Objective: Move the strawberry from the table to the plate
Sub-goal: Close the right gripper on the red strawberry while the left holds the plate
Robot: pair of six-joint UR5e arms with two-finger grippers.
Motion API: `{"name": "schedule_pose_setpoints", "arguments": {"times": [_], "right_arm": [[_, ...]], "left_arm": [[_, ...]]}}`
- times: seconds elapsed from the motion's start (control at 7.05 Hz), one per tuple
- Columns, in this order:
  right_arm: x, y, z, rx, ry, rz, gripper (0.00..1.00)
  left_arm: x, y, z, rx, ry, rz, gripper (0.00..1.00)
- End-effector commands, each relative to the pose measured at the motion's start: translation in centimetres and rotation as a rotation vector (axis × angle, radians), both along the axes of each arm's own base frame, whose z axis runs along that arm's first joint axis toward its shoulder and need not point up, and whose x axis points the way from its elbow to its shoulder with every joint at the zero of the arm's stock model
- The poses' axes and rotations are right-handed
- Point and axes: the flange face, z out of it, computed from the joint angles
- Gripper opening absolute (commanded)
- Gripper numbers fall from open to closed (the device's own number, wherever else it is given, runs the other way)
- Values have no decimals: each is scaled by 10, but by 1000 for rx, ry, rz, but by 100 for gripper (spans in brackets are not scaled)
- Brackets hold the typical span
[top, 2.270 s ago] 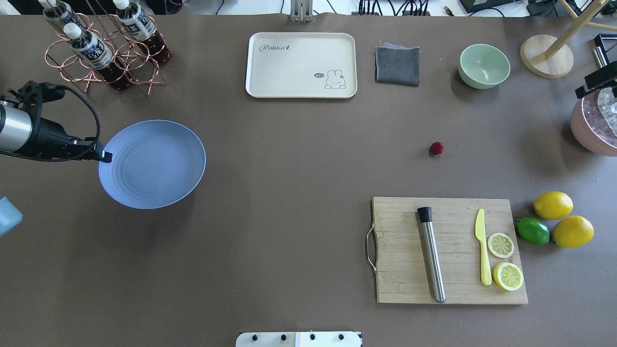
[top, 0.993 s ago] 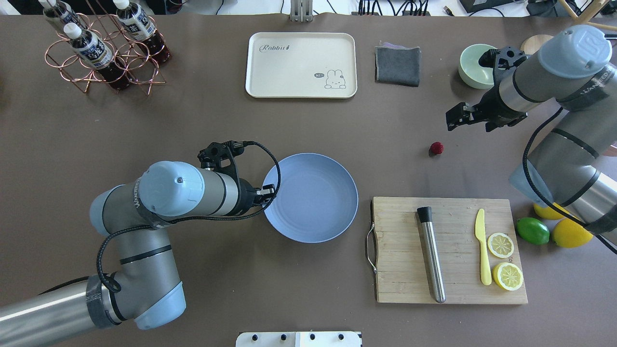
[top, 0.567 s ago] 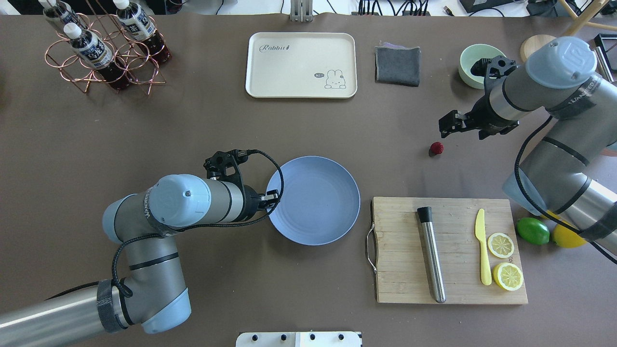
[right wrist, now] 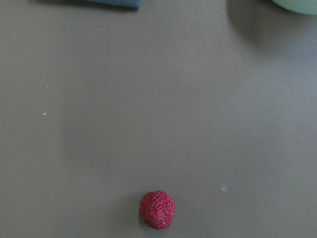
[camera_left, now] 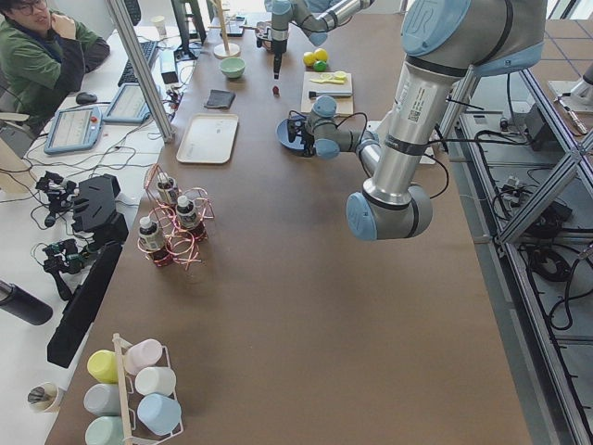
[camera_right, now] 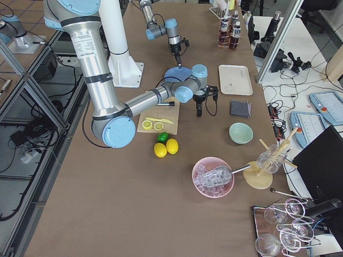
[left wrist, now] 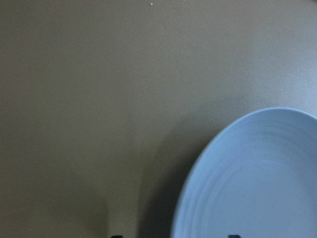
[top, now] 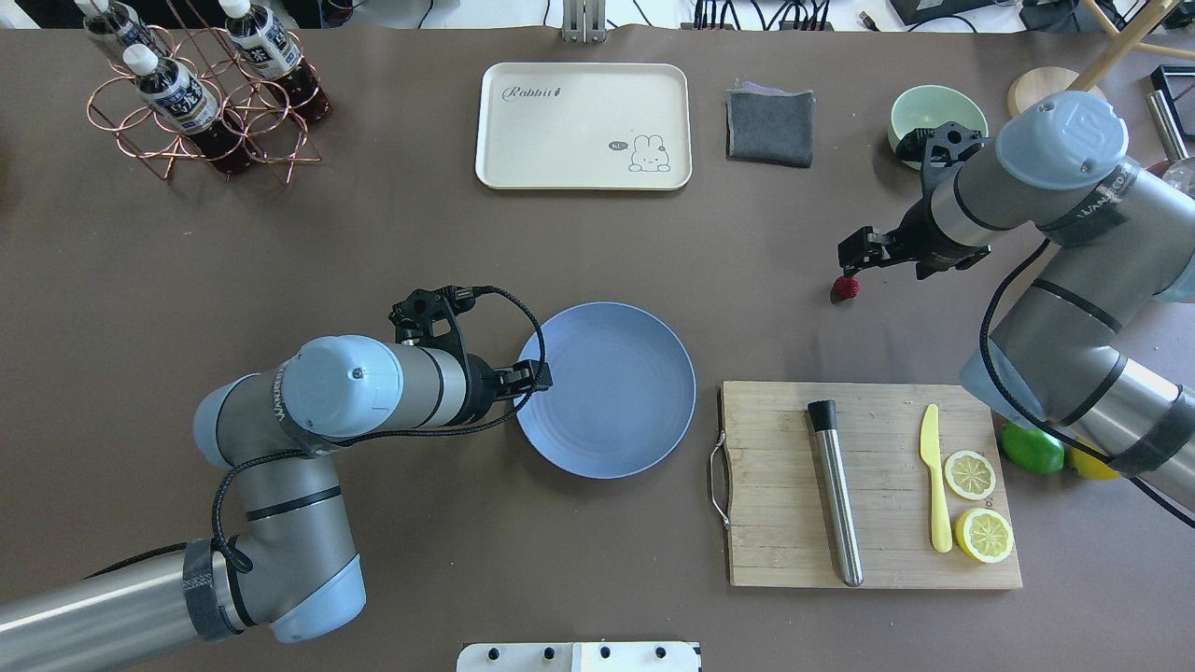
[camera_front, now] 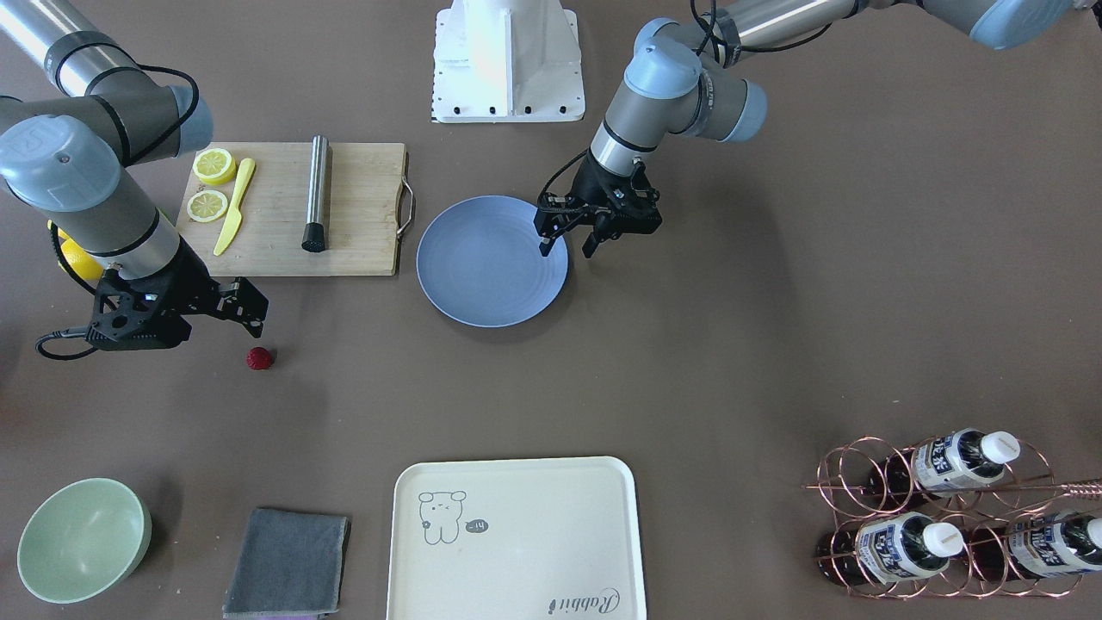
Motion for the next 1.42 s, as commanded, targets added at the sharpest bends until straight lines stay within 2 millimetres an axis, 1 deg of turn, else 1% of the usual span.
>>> {"name": "schedule_pose_setpoints", "arguments": {"times": [0.0,0.14,0.28,0.43,0.57,0.71,0.85,1.13,1.28], "right_arm": [[-17,-9,27,21,3,1,100],[-25,-13,44,28,0,-3,100],[-31,-16,41,32,-6,-2,99],[-38,-16,33,10,-23,21,98],[-42,-15,29,12,-29,18,98],[-43,-13,29,13,-28,16,98],[-44,-13,29,12,-28,16,89],[-43,-11,30,12,-28,11,52],[-43,-10,31,12,-26,12,19]], "left_arm": [[-5,-6,-1,14,-1,-4,98],[-6,-8,0,15,-2,-6,98],[-8,-12,1,14,-3,-10,98],[-11,-15,1,26,-6,-9,98],[-14,-19,1,59,-16,-4,98],[-17,-24,1,59,-16,-10,98],[-17,-23,1,58,-16,-9,98],[-17,-23,1,57,-14,-9,98],[-17,-23,1,58,-13,-9,98]]}}
